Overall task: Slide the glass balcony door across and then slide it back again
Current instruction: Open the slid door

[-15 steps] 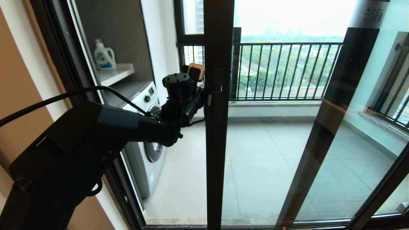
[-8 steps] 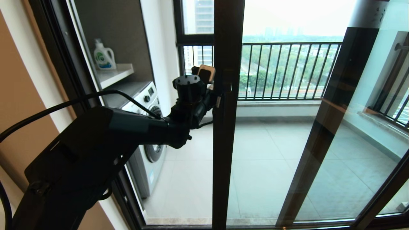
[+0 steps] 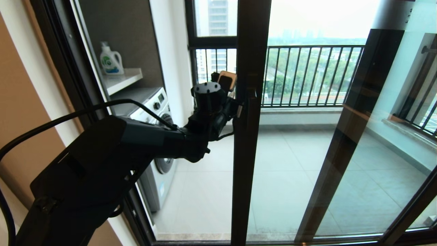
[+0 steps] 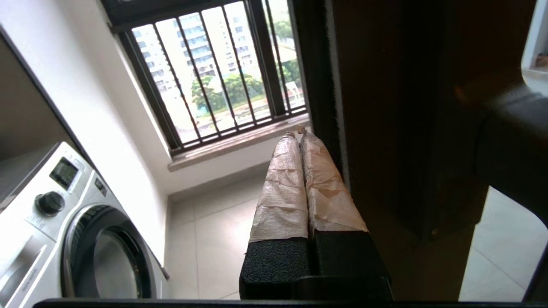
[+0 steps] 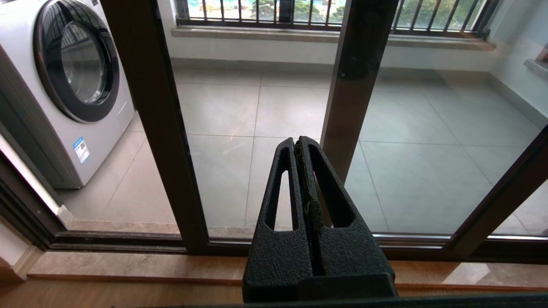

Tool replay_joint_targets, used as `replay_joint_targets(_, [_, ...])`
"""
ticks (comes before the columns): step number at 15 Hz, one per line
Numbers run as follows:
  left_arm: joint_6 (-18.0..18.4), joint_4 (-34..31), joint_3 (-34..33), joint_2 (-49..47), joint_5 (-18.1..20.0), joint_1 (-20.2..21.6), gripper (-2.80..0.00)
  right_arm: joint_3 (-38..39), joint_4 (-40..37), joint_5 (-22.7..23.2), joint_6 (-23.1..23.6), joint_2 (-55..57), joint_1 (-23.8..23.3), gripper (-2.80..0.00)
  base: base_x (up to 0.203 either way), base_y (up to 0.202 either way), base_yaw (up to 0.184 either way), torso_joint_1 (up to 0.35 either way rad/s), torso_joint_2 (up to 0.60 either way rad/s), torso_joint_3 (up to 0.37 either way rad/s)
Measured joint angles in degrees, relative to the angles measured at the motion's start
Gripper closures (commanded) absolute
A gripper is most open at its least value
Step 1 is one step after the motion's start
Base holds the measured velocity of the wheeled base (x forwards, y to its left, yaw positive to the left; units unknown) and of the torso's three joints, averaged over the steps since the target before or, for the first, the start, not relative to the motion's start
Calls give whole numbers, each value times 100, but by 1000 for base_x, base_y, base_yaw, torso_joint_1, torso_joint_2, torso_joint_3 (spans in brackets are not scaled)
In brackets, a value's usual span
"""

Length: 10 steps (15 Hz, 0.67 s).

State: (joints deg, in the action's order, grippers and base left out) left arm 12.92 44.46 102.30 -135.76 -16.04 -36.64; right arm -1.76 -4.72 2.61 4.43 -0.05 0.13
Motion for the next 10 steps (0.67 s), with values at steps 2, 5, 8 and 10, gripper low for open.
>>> replay_joint_targets(2, [-26, 59, -185, 175, -97, 32, 0, 2, -1, 0, 0, 0, 2, 0, 0, 0, 0, 0, 0, 0])
replay_joint_targets(5, [-44, 227, -951, 596, -110, 131, 0, 2, -1, 0, -1, 0, 2, 0, 0, 0, 0, 0, 0, 0])
replay_joint_targets(8, [-100, 587, -2205, 1209, -84, 319, 0, 2, -1, 0, 0, 0, 0, 0, 0, 0, 0, 0, 0, 0])
replay_joint_targets(10, [-163, 932, -3257, 1808, -68, 487, 0, 2, -1, 0, -1, 0, 2, 0, 0, 0, 0, 0, 0, 0])
